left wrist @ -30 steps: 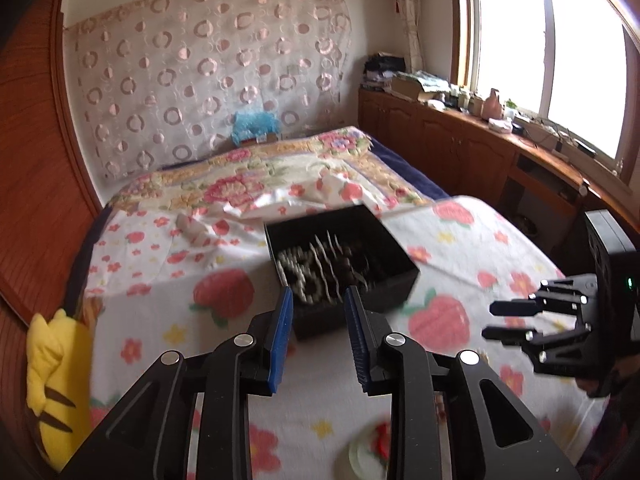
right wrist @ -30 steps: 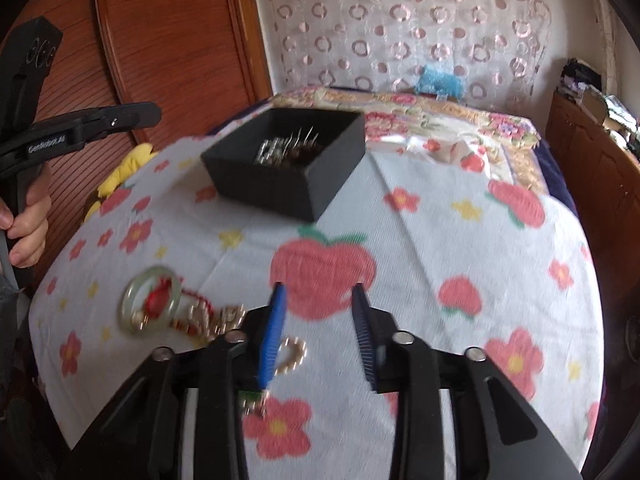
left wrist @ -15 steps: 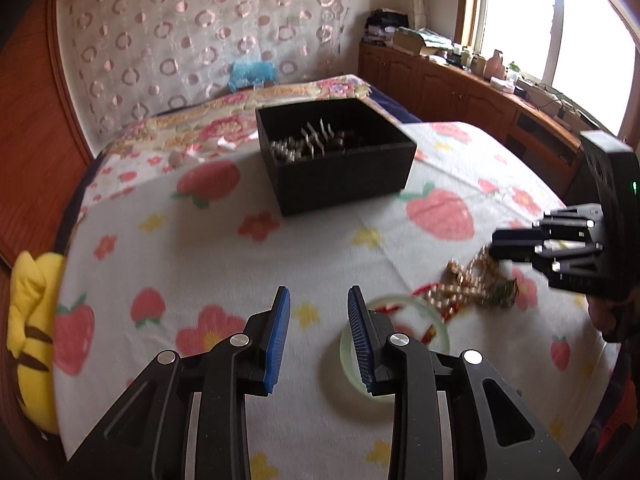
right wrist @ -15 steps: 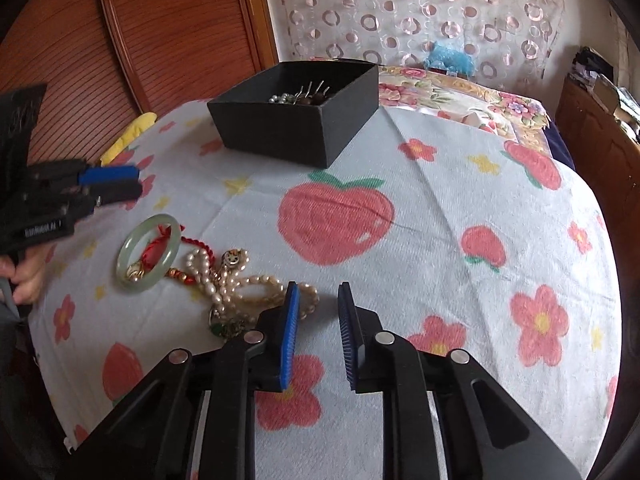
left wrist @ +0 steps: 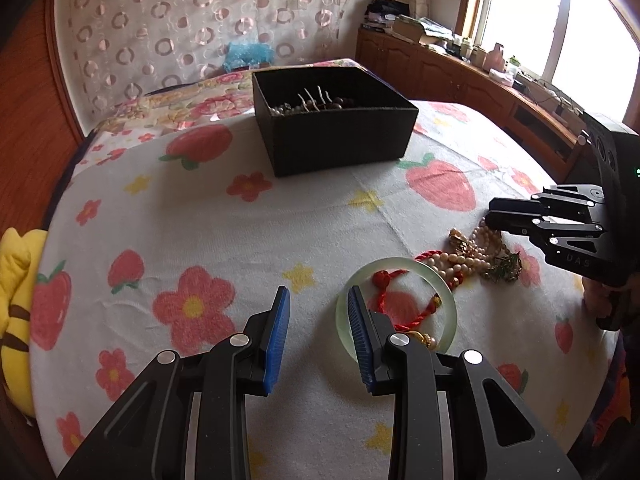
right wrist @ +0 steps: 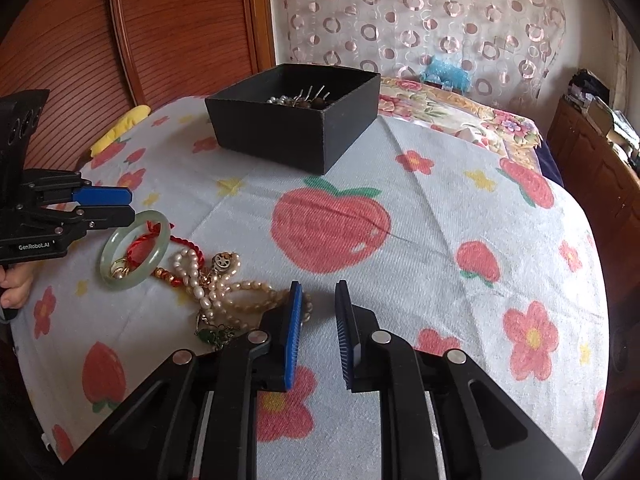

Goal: Organize jewelry
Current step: 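Grasp the pale green jade bangle with the left tool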

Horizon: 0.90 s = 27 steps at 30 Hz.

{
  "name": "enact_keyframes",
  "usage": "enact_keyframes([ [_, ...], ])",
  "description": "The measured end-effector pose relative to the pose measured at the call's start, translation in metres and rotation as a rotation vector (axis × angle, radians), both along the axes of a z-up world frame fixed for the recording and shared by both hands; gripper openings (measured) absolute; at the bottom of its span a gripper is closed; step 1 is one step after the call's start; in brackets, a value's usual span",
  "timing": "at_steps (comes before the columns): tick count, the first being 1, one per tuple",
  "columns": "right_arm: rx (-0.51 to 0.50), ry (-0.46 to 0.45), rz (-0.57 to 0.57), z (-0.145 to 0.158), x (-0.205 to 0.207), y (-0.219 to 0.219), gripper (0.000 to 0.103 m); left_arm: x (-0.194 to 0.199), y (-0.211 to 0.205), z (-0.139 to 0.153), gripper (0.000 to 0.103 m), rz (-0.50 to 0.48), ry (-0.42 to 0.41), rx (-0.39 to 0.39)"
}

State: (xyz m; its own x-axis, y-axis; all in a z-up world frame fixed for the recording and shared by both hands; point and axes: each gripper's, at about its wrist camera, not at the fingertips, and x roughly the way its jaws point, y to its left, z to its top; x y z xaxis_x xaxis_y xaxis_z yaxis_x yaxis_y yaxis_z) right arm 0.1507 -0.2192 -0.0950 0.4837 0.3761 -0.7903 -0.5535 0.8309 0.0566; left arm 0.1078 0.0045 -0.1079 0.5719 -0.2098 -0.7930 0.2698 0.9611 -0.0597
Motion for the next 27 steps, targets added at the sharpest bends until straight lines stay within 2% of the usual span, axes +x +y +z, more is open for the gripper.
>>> enact_keyframes([
  [5,-0.001,-0.001,0.000,0.000,0.000,0.000,0.019,0.004,-0.006,-0.004,0.028,-0.010,0.012,-0.010],
  [6,-0.002,-0.002,0.000,0.000,-0.001,0.000,0.019,0.005,-0.007,-0.004,0.026,-0.010,0.013,-0.013],
  [7,-0.001,-0.001,0.000,0.000,0.000,-0.001,0.019,0.006,-0.007,-0.004,0.016,-0.011,0.014,-0.018],
  [8,0.000,0.000,0.000,0.000,0.000,-0.001,0.019,0.007,-0.008,-0.004,0.011,-0.017,0.018,-0.024],
  [10,0.000,0.000,0.000,0.000,0.000,-0.001,0.019,0.006,-0.009,-0.003,0.007,-0.014,0.015,-0.022],
  [12,0.000,0.000,0.000,-0.001,-0.001,-0.001,0.019,0.004,-0.008,0.000,0.007,-0.005,0.008,-0.022],
  [20,0.001,0.001,0.000,0.000,0.000,-0.001,0.019,-0.022,0.005,0.035,0.007,0.052,-0.112,-0.068],
  [27,0.003,0.014,0.006,0.000,0.002,-0.002,0.019,-0.036,0.009,0.051,0.007,0.069,-0.152,-0.119],
])
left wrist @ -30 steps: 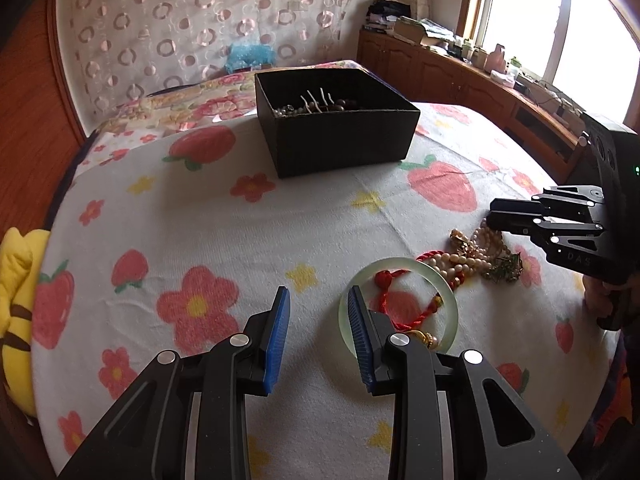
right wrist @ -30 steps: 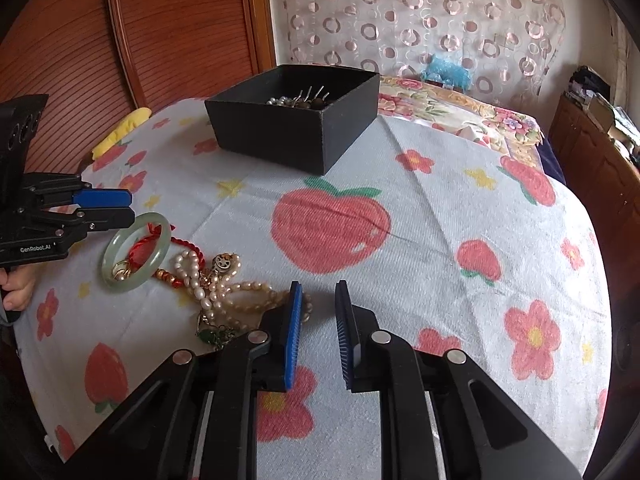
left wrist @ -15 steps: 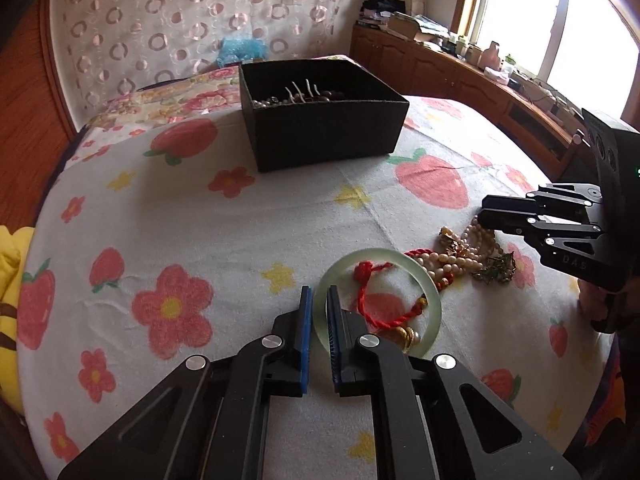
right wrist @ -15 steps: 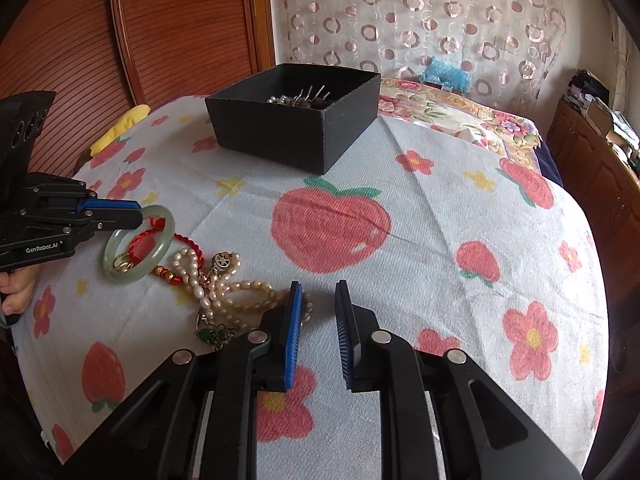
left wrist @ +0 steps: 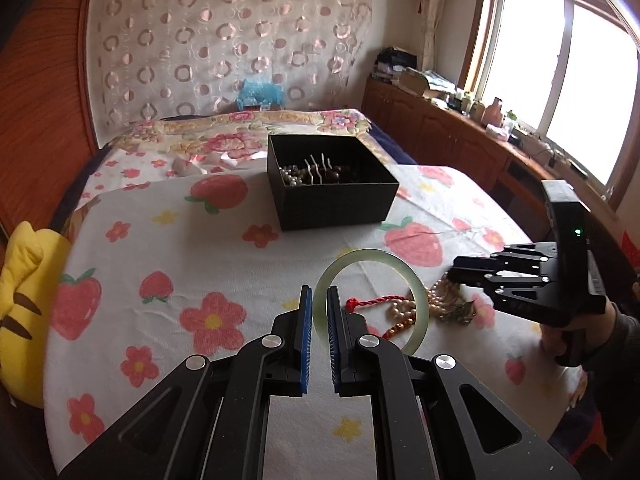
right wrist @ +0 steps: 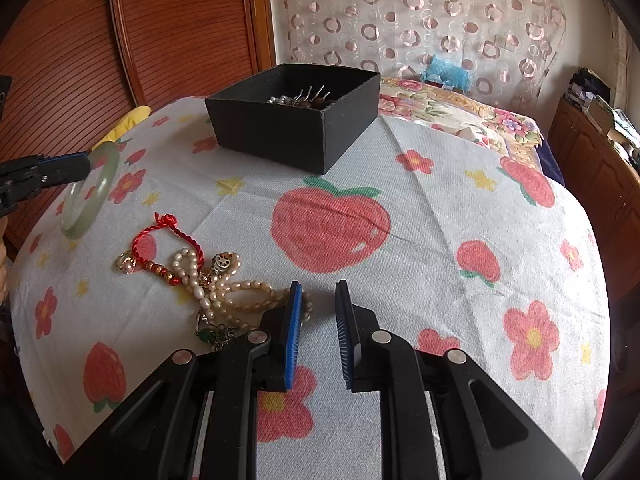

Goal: Organize jewelry
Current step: 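Grasp the pale green jade bangle with the left tool, then grasp a beaded necklace strand with the right tool, then carry the jade bangle toward the box with the left tool while the right tool carries the strand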

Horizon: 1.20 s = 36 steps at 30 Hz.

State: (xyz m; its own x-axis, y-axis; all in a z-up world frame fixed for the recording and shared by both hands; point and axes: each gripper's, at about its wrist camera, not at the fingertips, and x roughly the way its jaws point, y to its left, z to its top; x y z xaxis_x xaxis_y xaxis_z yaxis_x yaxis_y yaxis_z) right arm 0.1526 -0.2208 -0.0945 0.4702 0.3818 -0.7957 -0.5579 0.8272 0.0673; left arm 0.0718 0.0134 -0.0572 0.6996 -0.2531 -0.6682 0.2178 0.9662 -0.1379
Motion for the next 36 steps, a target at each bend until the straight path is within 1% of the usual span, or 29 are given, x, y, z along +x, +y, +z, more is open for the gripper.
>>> enact_keyframes([
  [2,-0.002,0.023,0.006,0.002,0.004,0.001,0.019,0.000,0.001,-0.001,0.007,-0.004,0.000,-0.001],
  [4,-0.019,0.023,0.013,0.002,0.004,0.004,0.019,-0.001,0.001,-0.002,0.007,-0.007,0.003,-0.004],
  [5,-0.032,0.015,0.017,0.002,0.003,0.005,0.014,0.000,0.001,-0.003,0.007,-0.006,0.004,-0.006],
  [6,-0.038,0.017,0.018,0.002,0.002,0.006,0.005,0.000,0.001,-0.003,0.007,-0.006,0.005,-0.010],
  [8,-0.038,0.026,0.032,0.003,0.000,0.008,0.005,0.000,0.002,-0.004,0.007,-0.005,0.005,-0.012],
  [10,-0.059,0.004,0.040,0.005,-0.004,0.012,0.005,0.000,0.003,-0.005,0.007,-0.002,0.006,-0.011],
  [12,-0.054,-0.015,0.037,0.011,-0.007,0.013,0.005,0.001,0.004,-0.006,0.007,0.001,0.007,-0.009],
  [15,-0.017,-0.059,0.030,0.032,-0.011,0.012,0.005,0.001,0.008,-0.006,0.007,0.009,0.006,-0.011],
  [23,0.007,-0.174,0.039,0.088,-0.017,0.015,0.005,0.000,0.011,-0.003,0.007,0.013,-0.006,-0.020],
  [36,0.032,-0.318,0.048,0.160,-0.020,0.019,0.005,-0.004,0.014,0.013,0.007,0.025,-0.048,-0.029],
])
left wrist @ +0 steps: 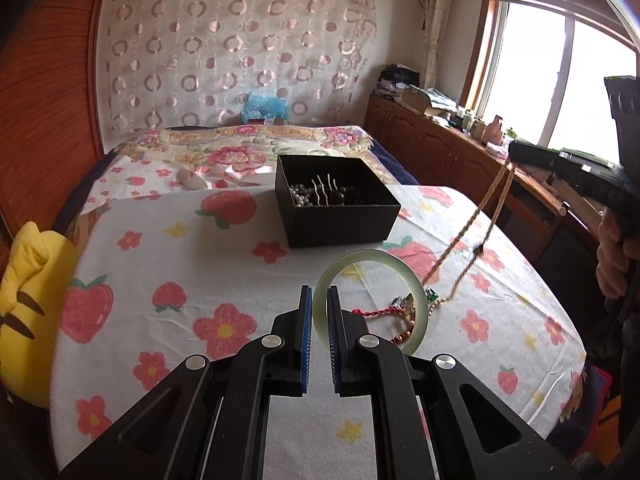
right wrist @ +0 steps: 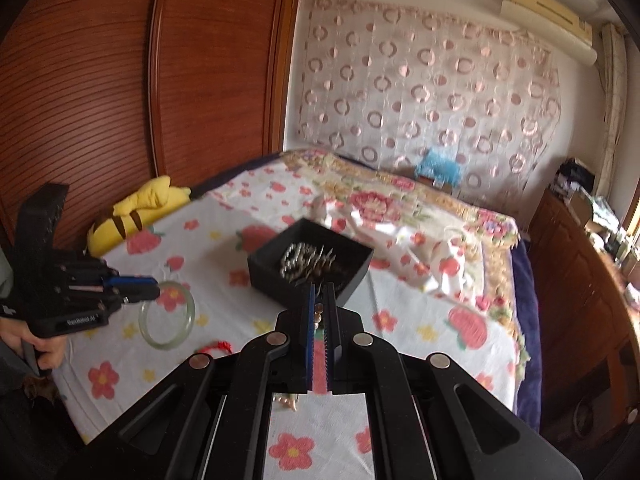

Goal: Organize jewelry
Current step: 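Carry the jade bangle toward the box with the left tool while the right tool carries the strand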

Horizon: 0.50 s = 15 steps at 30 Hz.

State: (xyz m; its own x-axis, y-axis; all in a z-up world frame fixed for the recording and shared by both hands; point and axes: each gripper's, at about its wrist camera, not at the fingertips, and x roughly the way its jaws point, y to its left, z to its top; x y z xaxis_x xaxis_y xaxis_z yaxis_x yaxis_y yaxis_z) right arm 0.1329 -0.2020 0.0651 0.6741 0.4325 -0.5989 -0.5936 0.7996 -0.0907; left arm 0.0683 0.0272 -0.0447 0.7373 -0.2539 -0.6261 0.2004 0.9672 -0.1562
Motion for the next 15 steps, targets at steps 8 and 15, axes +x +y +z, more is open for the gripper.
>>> enact_keyframes([
  [8,0.007,-0.062,0.002,0.032,0.002,0.002,0.005,0.007,-0.004,0.012,0.007,-0.001,-0.027,0.012],
  [15,0.025,-0.081,-0.013,0.051,0.015,0.005,0.005,0.019,-0.009,0.022,0.007,-0.016,-0.048,0.047],
])
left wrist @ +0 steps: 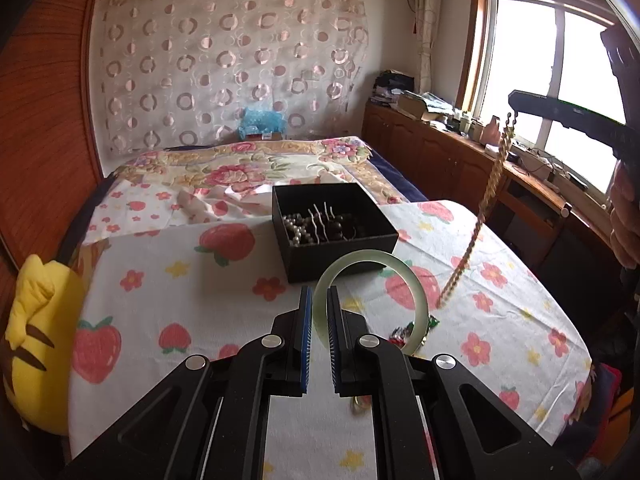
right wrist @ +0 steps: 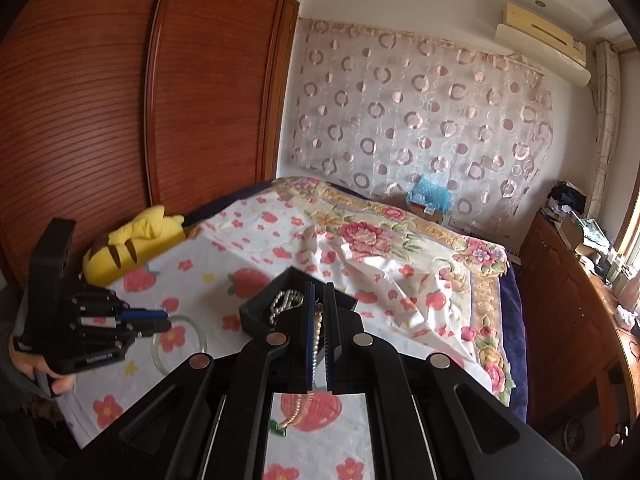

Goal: Organize jewelry
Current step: 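Carry the jade bangle toward the box with the left tool while the right tool carries the strand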

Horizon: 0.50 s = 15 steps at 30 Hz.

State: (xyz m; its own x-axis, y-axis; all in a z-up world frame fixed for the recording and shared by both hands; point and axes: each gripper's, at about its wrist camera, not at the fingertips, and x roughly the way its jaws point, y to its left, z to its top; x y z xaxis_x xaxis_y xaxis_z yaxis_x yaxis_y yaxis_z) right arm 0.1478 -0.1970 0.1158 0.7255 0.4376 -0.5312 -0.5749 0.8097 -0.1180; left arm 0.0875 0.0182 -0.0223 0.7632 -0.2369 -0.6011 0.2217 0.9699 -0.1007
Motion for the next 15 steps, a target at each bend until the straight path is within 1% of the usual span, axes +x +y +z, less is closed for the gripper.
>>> enact_keyframes([
  [7,0.008,-0.046,-0.008,0.023,0.021,0.007,0.005,0.016,-0.002,0.013,0.007,-0.012,-0.021,0.018],
  [12,0.015,-0.076,-0.004,0.037,0.038,0.015,0.005,0.033,-0.001,0.013,0.007,-0.010,-0.022,0.025],
  [15,0.019,-0.080,0.005,0.039,0.048,0.020,0.005,0.043,0.001,0.011,0.007,-0.008,-0.018,0.020],
])
